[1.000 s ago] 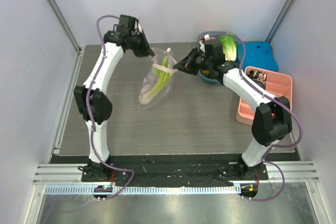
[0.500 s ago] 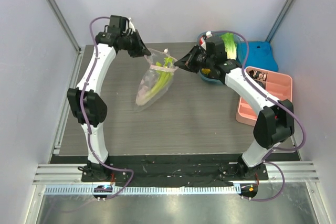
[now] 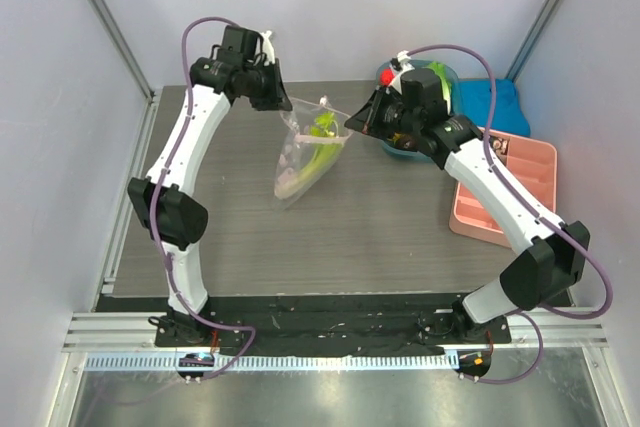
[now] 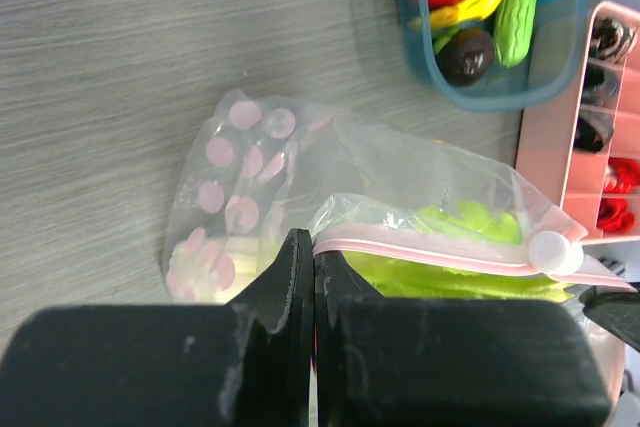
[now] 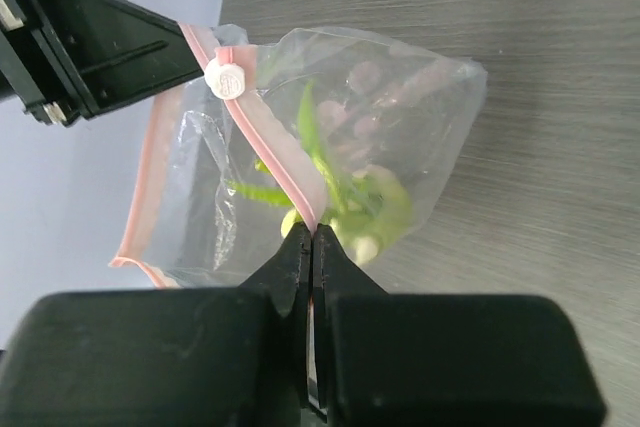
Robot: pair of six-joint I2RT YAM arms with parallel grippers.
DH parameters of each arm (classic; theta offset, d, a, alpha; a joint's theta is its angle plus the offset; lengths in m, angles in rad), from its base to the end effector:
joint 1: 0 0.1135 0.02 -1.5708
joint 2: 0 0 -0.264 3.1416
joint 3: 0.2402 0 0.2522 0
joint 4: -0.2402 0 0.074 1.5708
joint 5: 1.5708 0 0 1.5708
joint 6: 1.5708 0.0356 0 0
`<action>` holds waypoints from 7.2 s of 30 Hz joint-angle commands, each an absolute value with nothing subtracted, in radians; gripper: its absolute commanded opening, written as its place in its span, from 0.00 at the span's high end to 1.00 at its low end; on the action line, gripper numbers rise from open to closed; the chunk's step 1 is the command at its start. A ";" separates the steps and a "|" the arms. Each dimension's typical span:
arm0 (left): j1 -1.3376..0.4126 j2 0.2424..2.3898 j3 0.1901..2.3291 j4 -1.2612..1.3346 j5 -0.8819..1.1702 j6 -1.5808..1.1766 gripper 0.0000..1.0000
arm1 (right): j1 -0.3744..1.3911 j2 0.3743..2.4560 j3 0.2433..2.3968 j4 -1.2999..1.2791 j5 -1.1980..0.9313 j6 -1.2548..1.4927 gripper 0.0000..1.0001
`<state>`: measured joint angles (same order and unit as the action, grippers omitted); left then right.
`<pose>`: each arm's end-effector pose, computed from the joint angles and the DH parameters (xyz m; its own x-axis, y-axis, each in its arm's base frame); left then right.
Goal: Place the food in the zip-top bag and seal the zipper
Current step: Adjust the zipper food storage bag at the center of the board, then pick up the fake vegetable from the bin, then place the fake vegetable in the zipper food storage bag.
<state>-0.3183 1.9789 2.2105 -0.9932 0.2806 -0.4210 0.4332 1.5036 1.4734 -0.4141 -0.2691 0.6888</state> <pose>0.4032 -0.1432 0.3958 -0.7989 -0.1502 -0.5824 0.1804 0.8639 -0.4702 0.3107 0.1541 0.3829 -0.6969 0.3528 -0.6244 -0.2326 0.7124 0.6621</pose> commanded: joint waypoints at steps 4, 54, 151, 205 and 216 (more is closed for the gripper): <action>-0.305 1.786 2.264 -1.156 0.368 -0.315 1.00 | 0.445 1.454 1.607 -0.526 -0.179 0.574 0.99; -0.258 1.861 2.026 -0.861 0.554 -0.531 1.00 | 0.012 2.314 2.359 -0.410 -0.019 -0.104 0.11; -0.207 1.756 1.838 -0.750 0.606 -0.531 1.00 | 0.301 2.317 2.408 -1.037 0.167 -1.036 0.99; -0.190 1.597 1.562 -0.244 0.624 -0.902 1.00 | 0.620 1.649 1.266 0.541 0.146 0.649 0.99; -0.190 1.597 1.549 -0.213 0.612 -0.939 1.00 | 0.644 1.646 1.339 0.534 0.181 0.767 0.99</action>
